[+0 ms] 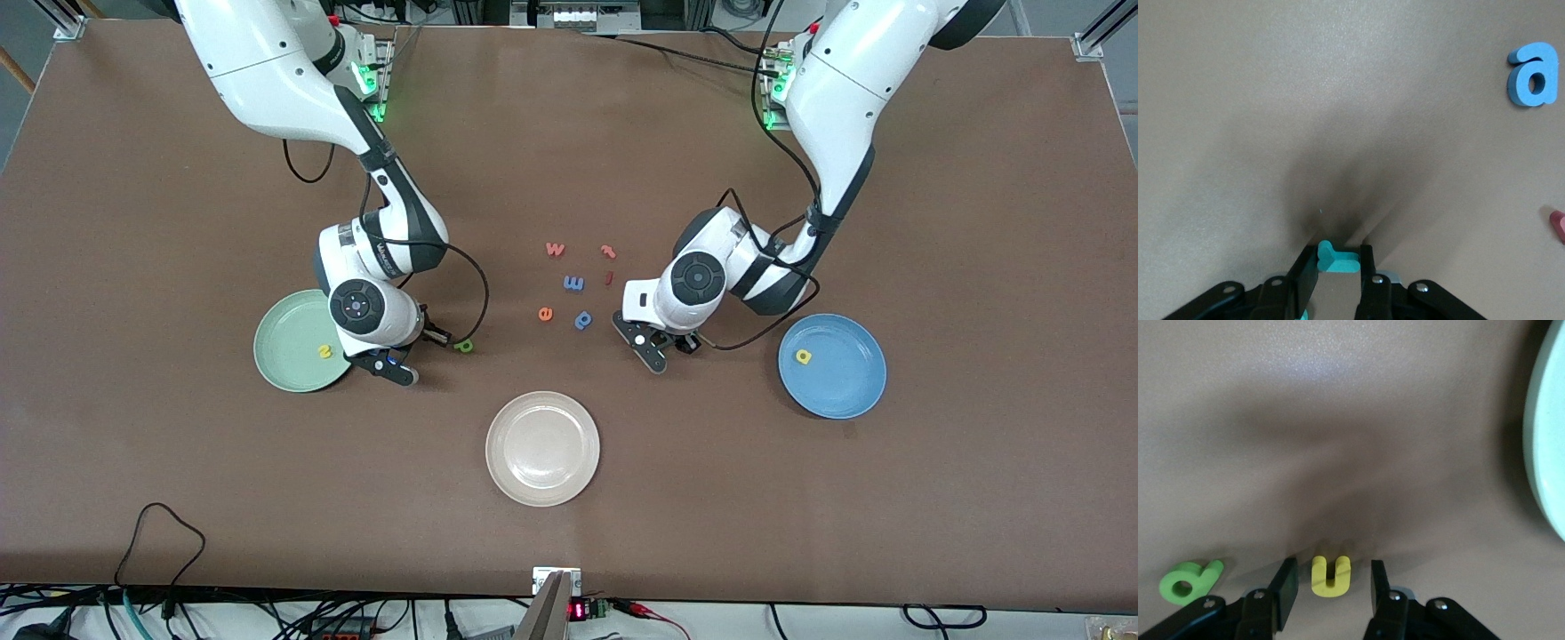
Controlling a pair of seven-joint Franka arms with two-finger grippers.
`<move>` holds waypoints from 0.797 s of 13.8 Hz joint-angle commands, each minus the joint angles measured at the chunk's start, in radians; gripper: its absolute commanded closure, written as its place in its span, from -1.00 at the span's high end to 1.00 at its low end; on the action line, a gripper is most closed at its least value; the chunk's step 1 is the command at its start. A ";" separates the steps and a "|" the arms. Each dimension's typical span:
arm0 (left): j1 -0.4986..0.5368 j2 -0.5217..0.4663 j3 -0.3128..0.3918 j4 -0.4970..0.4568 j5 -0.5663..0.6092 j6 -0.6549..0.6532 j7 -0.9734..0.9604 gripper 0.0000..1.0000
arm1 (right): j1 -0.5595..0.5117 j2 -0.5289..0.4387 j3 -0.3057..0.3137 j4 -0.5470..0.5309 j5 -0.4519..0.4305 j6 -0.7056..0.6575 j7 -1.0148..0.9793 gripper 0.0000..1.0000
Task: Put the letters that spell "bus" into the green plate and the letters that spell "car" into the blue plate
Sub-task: 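Grasp the yellow u with the right gripper while the left gripper grasps cyan letter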
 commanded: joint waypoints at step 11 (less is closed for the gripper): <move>0.230 -0.114 0.014 0.100 0.104 -0.357 0.183 -0.39 | 0.009 0.017 0.001 -0.007 0.011 0.042 0.008 -0.40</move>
